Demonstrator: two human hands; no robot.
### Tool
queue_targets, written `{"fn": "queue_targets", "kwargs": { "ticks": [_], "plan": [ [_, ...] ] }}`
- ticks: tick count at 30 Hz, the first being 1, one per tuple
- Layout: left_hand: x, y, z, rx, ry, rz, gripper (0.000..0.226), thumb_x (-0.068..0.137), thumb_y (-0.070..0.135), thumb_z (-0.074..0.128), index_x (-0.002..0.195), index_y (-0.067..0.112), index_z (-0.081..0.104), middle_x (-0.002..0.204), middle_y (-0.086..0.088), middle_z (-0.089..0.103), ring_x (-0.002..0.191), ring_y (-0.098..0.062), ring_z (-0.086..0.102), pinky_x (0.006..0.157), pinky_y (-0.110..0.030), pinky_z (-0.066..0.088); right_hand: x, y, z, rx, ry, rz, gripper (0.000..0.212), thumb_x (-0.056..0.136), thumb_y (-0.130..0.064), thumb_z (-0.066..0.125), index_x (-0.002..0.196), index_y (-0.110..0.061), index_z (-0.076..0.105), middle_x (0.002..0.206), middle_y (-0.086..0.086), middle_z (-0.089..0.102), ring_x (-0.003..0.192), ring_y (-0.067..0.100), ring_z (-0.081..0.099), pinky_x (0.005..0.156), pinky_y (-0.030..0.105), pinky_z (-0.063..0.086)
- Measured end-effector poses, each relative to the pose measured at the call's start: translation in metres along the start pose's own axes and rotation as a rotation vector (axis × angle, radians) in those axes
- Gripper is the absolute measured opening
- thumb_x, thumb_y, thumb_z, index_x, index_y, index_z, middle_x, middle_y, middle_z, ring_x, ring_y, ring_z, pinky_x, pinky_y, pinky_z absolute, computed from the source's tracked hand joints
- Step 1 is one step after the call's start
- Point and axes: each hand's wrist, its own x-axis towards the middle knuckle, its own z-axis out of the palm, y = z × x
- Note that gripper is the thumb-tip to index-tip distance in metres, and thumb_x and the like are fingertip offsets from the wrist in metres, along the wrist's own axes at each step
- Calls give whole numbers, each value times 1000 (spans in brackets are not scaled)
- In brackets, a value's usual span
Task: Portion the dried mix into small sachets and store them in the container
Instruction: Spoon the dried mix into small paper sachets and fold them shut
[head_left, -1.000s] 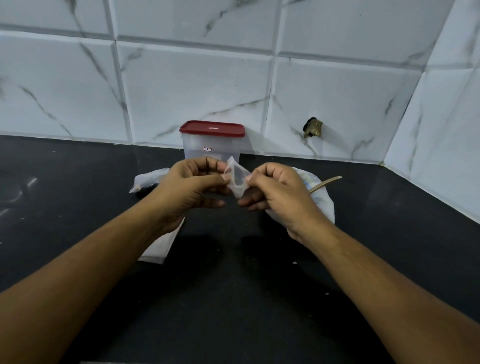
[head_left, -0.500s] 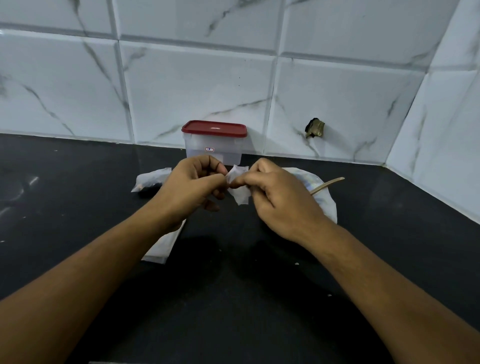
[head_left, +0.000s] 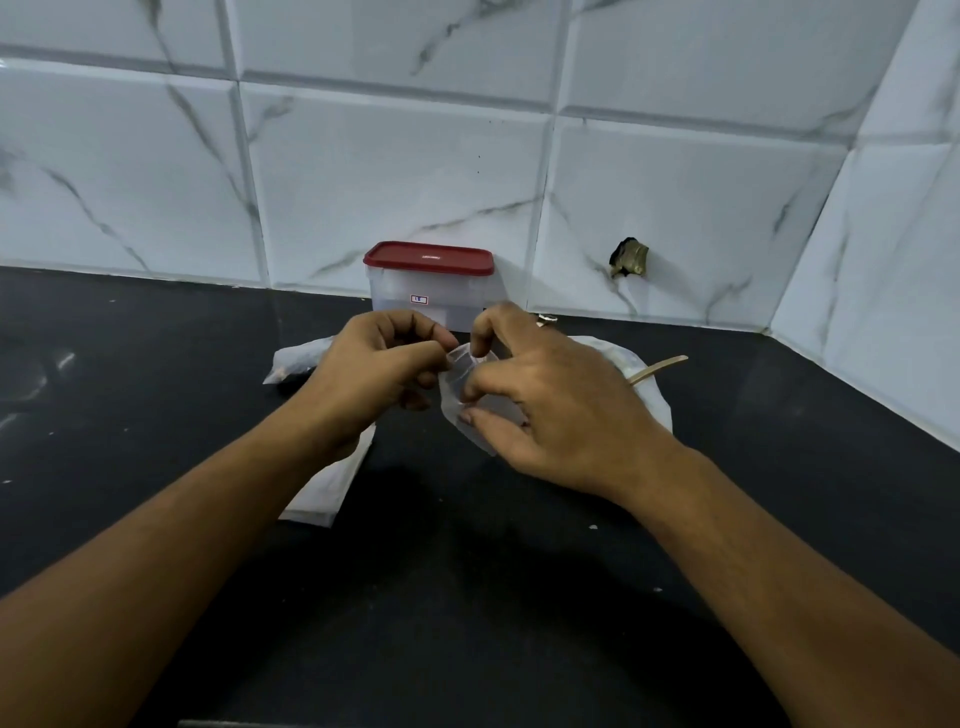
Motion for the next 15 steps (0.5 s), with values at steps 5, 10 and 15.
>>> {"fn": "queue_targets", "kwargs": {
  "ticks": [5,10,15],
  "plan": [
    [0,-1,-4,-90,-60,-29,19,96,4,64,114,2,69,105,-32,68,86,-30,62,67,-30,57,-1,-2,-2,63,-23,-26,13,91,-32,72,92,-19,73,116,-5,57,84,7,55,64,15,37],
    [1,0,-4,-183,-65,-65,20,96,4,65,115,2,69,95,-16,68,83,-27,58,61,-23,57,-1,-1,-3,72,-14,-60,7,95,-30,67,95,-23,67,108,-8,64,81,4,55,66,15,42],
    [2,0,-4,-271,-85,-88,22,91,5,71,112,8,70,94,-14,64,77,-19,57,62,-22,57,-1,5,3,51,-88,41,18,96,-36,67,112,-28,63,99,-12,62,83,6,55,69,27,47]
  ]
}}
